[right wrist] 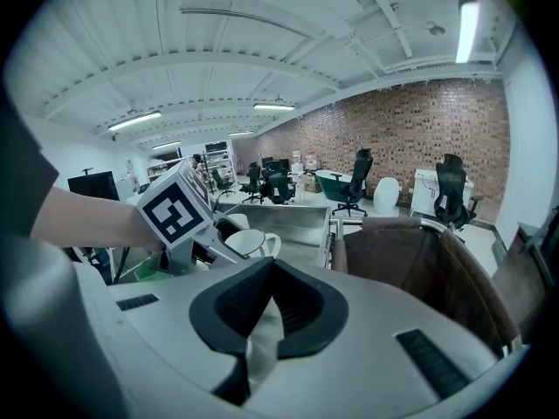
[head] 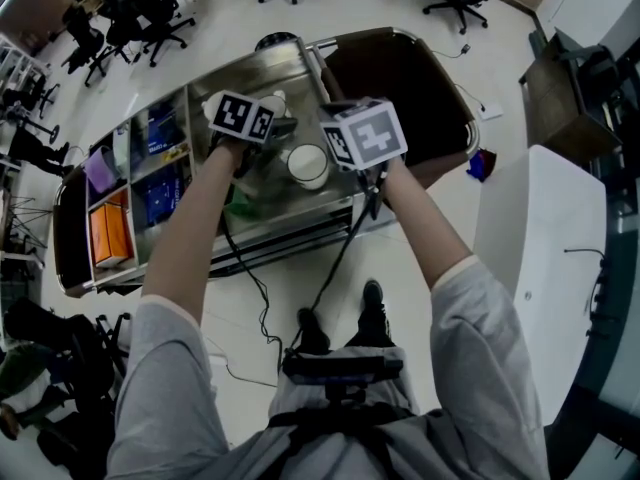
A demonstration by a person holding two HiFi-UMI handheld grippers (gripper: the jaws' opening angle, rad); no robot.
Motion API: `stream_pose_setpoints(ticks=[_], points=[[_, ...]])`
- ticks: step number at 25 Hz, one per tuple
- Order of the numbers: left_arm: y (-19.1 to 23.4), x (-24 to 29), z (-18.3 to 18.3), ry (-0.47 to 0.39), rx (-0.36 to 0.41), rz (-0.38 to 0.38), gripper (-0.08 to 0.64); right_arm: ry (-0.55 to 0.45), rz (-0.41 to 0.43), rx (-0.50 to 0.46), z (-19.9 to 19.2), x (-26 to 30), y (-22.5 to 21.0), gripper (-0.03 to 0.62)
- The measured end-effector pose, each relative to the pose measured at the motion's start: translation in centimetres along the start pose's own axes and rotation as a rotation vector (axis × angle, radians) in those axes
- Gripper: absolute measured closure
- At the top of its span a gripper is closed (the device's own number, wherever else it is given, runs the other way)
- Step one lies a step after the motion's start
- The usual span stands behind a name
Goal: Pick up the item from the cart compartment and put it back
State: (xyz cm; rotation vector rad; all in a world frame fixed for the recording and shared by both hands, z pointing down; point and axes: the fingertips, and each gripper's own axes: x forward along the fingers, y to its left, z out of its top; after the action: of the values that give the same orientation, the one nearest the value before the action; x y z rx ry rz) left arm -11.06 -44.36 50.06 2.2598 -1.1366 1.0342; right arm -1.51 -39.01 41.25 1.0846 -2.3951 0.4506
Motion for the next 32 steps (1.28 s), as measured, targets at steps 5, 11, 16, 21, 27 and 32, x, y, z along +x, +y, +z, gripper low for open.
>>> stream_pose_setpoints(ticks=[5,11,16,21,27,32], points=[[-0.2,-2.2,1.2,-0.068,-0.021,0.007,0.147,-0.002,-0.001,-0.005,0.1,-0.5,0.2,0.583],[-0.9,-5.2,2.2,-0.14,-0.026,0.019,0.147,-0.012,0.005,-0.012,0.5,-1.2,1.0,0.583],[-1.8,-8.5,2.7,-0.22,-0.038,0.016,0.147,-0.029,0.021,-0.019,0.8,-1.9,2.3,0.583],[-2.9,-12.3,2.2,-0.298,-0.053,0.02,0.147,-0.051,0.041,-0.029,1.0,-3.1,3.9,0.583],[-4.3,-16.6,-0.2,-0.383,-0.082,0.033,0.147,-0.077,0.081,-0.037,0.3,-4.7,6.1,0.583],[-5.6,-20.4,-3.3,-0.457,-0.114,0.041,0.147,-0.111,0.129,-0.053,-0.3,-6.2,9.0,0.583]])
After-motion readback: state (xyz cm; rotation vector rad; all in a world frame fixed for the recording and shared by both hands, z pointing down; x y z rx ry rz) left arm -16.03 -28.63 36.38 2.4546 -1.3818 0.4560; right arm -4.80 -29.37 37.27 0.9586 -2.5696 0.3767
